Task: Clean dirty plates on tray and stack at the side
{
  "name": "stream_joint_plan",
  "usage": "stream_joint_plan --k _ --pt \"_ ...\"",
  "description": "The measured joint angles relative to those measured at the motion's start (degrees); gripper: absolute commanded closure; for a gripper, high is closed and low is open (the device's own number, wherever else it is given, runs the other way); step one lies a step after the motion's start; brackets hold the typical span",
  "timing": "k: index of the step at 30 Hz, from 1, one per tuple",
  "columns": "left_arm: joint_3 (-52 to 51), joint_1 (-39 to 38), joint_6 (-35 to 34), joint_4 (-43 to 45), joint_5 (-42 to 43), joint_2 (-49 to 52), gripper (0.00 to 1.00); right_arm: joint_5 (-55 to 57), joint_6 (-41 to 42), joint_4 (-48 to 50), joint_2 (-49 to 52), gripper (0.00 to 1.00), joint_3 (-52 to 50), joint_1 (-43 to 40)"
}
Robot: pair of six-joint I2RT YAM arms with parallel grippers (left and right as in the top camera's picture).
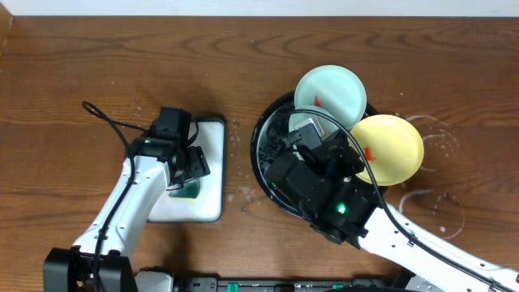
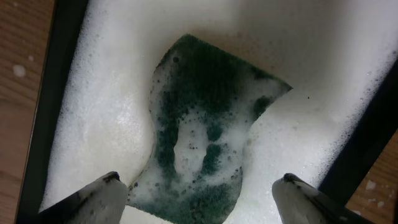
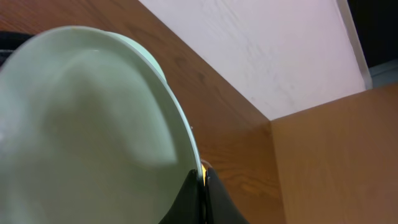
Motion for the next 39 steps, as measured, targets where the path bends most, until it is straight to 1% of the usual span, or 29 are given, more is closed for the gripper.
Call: stream_joint_plan --k 4,12,14,19,24,28,30,31,35,39 --pt "0.0 -0.02 0.0 0.0 0.0 0.0 0.18 -1.66 -0.02 -0.68 0.0 0.99 0.0 -0.63" --pt "0.0 -0.02 0.0 0.0 0.0 0.0 0.18 -4.5 4.72 -3.32 -0.22 0.99 0.0 -1.64" --pt "0.0 0.0 0.0 0.0 -0.02 0.0 0.18 -6.82 6.75 -3.65 -0.31 0.99 0.0 -3.43" --pt "0.0 -0.02 0.0 -0.02 0.0 0.0 0.18 -20.31 16.0 -6.34 -0.33 0.99 0.02 -11.74" --pt "0.0 0.0 0.0 0.0 0.0 0.0 0.18 -37.77 22.71 -5.46 -1.4 0.99 0.02 -26.01" --pt "0.0 0.0 0.0 -0.02 0.0 0.0 0.18 -52.94 24.44 -5.38 -4.96 0.99 0.02 -41.11" --pt "0.0 -0.02 -0.02 0.0 -0.02 0.0 0.18 -58.42 24.44 -5.35 -6.69 0.99 0.02 -48.11" --pt "0.0 0.0 -0.02 -0.02 0.0 0.0 0.18 -61.48 24.44 -5.35 -7.72 0.99 0.02 -53.02" --pt "0.0 0.0 0.0 0.0 -0.02 0.0 0.18 -67.19 24.61 -5.22 -8.52 0.99 0.04 -67.54" --pt "0.0 -0.02 0.0 -0.02 0.0 0.0 0.18 -69.7 25.55 -4.7 -7.13 0.99 0.04 -79.69"
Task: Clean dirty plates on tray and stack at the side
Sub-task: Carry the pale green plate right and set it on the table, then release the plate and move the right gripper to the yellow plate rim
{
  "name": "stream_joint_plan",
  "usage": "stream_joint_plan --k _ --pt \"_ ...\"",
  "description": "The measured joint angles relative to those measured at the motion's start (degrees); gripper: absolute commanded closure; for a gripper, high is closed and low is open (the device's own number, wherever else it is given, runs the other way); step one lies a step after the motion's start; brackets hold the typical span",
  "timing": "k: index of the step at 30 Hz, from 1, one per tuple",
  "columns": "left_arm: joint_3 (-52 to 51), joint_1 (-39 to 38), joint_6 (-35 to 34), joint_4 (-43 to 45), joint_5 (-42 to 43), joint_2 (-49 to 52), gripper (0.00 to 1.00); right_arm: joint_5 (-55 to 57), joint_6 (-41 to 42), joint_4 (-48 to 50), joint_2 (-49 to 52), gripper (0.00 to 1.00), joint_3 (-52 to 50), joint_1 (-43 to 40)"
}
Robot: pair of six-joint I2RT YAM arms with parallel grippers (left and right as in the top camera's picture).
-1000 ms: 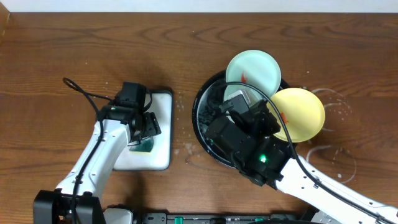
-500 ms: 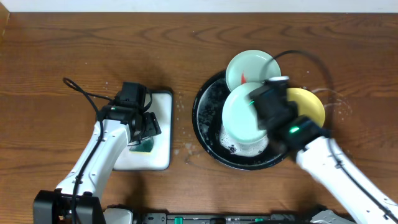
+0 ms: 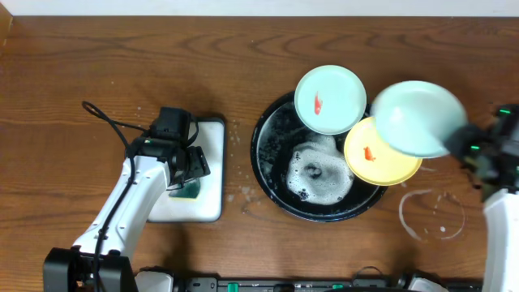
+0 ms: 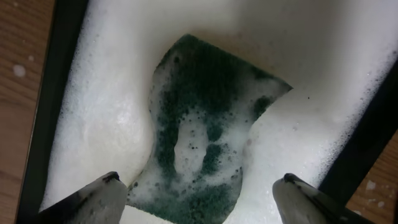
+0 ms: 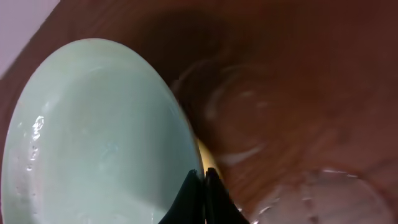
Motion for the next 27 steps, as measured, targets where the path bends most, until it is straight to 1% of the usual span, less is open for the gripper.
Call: stream_joint_plan --k 2,5,9,14,17,18,20,21,25,27 --pt "0.0 0.02 0.0 0.0 0.0 0.0 0.18 -0.61 0.61 0.76 1.4 0.99 0.02 -5.14" --pt "0.0 0.02 -0.02 0.02 0.0 0.0 0.18 -1.14 1.57 2.29 4.42 0.99 0.02 -10.64" --pt "0.0 0.02 0.0 0.0 0.0 0.0 0.18 -1.51 2.16 4.35 9.55 0.99 0.02 -16.22" --pt "0.0 0.0 0.0 0.02 0.0 0.0 0.18 -1.49 2.25 4.94 16.06 0.99 0.02 -20.2" --pt "0.0 0.02 0.0 0.02 0.0 0.0 0.18 -1.49 1.27 4.94 19.34 0.98 0.02 -20.63" --pt "0.0 0.02 0.0 0.0 0.0 0.0 0.18 -1.62 0.46 4.87 20.37 0.89 0.02 -20.61" --pt "0.0 0.0 -0.02 0.02 0.0 0.0 0.18 -2.05 -0.5 4.92 21.0 0.66 0.02 -20.59" --pt "0.0 0.0 0.0 0.02 0.0 0.0 0.18 -2.45 -1.7 4.94 21.03 0.59 0.02 -20.5" --pt "0.0 0.0 0.0 0.02 -0.02 0.0 0.18 -4.9 -3.82 6.16 20.48 0.48 0.02 -19.3" --pt "0.0 0.02 -0.02 0.02 -0.02 0.0 0.18 -8.24 -5.86 7.13 19.23 0.46 0.02 -18.18"
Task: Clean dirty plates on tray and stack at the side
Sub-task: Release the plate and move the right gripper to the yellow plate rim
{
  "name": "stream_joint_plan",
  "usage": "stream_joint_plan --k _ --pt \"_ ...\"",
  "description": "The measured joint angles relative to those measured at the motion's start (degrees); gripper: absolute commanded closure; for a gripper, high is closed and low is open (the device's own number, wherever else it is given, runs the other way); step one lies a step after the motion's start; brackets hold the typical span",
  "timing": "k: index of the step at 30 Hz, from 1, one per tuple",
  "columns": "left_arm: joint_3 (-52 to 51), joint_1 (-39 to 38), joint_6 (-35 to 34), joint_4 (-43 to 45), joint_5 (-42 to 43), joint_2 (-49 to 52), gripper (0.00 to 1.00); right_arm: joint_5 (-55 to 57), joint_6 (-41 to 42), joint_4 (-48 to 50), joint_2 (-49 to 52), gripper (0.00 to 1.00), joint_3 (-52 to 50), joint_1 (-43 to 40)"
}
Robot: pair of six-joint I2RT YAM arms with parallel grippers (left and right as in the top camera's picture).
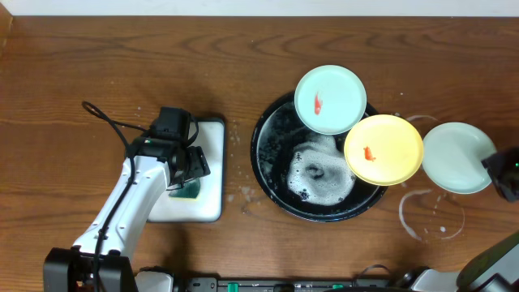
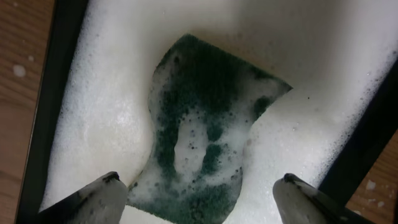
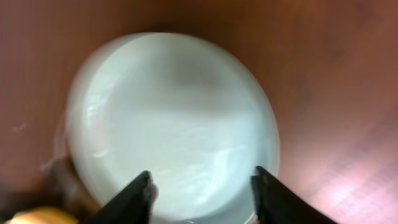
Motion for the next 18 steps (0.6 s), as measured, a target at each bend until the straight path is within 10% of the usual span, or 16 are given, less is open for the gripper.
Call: stream_joint_plan --k 7,18 --pt "0.0 0.0 0.02 0.0 0.02 0.0 0.18 -7.61 -7.8 -6.82 -7.89 0.49 0.33 9.42" --pt "0.0 -0.02 0.02 0.0 0.0 0.0 0.18 12.44 -7.3 -3.58 -6.14 0.52 -4.15 28.68"
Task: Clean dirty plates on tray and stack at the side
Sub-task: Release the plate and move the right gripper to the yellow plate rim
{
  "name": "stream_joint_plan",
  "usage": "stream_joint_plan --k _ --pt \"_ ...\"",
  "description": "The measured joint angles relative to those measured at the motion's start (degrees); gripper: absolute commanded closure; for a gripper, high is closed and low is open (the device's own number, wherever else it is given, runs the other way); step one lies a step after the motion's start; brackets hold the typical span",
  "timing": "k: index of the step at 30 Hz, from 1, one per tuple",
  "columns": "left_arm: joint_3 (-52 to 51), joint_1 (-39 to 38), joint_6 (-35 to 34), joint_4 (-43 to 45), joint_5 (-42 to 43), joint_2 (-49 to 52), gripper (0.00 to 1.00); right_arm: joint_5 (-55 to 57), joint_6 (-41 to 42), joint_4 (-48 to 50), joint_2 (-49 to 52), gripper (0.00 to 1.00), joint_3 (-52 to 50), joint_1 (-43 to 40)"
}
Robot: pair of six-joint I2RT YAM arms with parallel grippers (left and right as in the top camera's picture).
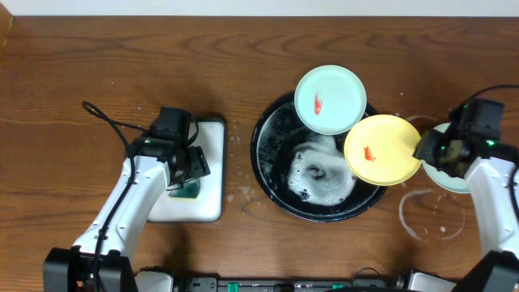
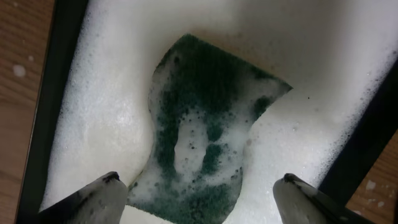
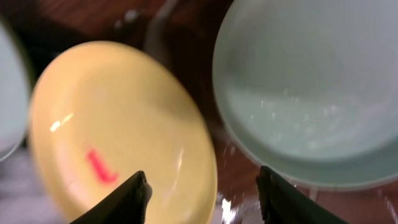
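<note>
A black round tray (image 1: 263, 162) holds foamy water. Leaning on its rim are a pale green plate (image 1: 330, 99) and a yellow plate (image 1: 383, 149), each with a red smear. A clean pale green plate (image 3: 311, 81) lies on the table right of the tray, partly under my right arm. My right gripper (image 3: 202, 186) is open and empty, over the gap between the yellow plate (image 3: 118, 130) and the clean one. My left gripper (image 2: 200, 186) hangs open just above a soapy green sponge (image 2: 205, 124).
The sponge lies in a white foam-filled dish (image 1: 207, 174) left of the tray. Water rings and drops mark the wood at the right (image 1: 430, 215) and between dish and tray (image 1: 239, 195).
My right gripper has moved left, from over the clean plate at the table's right edge to the yellow plate's right rim. It stays open. The left gripper and sponge are unchanged.
My right gripper first held a pale green plate by its rim over the tray. It then held that plate in the air right of the yellow plate. Later the plate lay on the table and the gripper was open. The left gripper stayed open over the sponge.
</note>
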Motion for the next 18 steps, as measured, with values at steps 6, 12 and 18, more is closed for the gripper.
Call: stream_joint_plan --k 6,12,18 --pt "0.0 0.02 0.0 0.0 0.02 0.0 0.18 4.52 1.18 6.29 1.95 0.76 -4.39 0.68" --pt "0.0 0.0 0.0 0.0 0.02 0.0 0.18 4.31 1.81 6.34 1.97 0.99 -6.08 0.68" --pt "0.0 0.0 -0.02 0.0 0.0 0.0 0.18 3.58 1.77 2.03 0.59 0.99 -6.12 0.68"
